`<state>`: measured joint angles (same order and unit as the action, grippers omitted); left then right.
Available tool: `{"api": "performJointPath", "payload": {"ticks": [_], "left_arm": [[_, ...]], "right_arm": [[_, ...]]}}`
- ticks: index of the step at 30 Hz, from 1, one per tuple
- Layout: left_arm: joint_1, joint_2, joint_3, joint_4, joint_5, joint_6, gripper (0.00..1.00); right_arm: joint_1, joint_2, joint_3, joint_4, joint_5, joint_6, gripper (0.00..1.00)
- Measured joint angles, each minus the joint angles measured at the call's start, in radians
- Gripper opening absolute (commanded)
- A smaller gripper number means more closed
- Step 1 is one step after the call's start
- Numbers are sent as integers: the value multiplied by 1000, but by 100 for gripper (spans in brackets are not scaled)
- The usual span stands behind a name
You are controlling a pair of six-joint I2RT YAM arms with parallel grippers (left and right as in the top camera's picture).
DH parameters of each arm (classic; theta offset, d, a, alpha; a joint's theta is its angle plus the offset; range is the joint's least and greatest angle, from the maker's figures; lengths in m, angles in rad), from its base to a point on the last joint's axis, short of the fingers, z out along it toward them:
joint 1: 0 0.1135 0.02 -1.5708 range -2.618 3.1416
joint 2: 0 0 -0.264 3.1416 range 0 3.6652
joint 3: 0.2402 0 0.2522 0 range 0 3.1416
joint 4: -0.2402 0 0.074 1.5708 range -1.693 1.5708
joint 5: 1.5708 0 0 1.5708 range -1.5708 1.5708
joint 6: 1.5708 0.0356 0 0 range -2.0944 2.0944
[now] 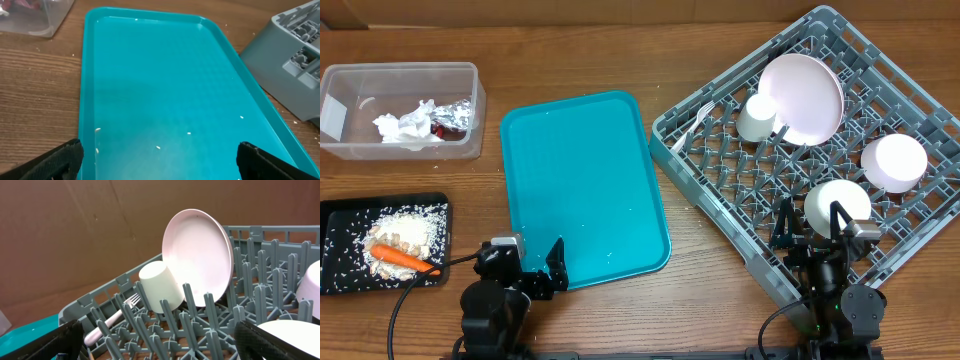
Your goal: Sort waste into correct bins and load items into the dishwasher rack
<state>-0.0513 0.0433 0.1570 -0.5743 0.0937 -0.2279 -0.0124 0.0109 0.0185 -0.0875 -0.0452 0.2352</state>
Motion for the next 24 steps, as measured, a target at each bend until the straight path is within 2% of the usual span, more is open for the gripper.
{"api": "performJointPath", "payload": {"ticks": [24], "left_arm": [[15,-27,-1,21,-12,0,100]], "right_arm": [[0,0,0,0,0,0,100]]}}
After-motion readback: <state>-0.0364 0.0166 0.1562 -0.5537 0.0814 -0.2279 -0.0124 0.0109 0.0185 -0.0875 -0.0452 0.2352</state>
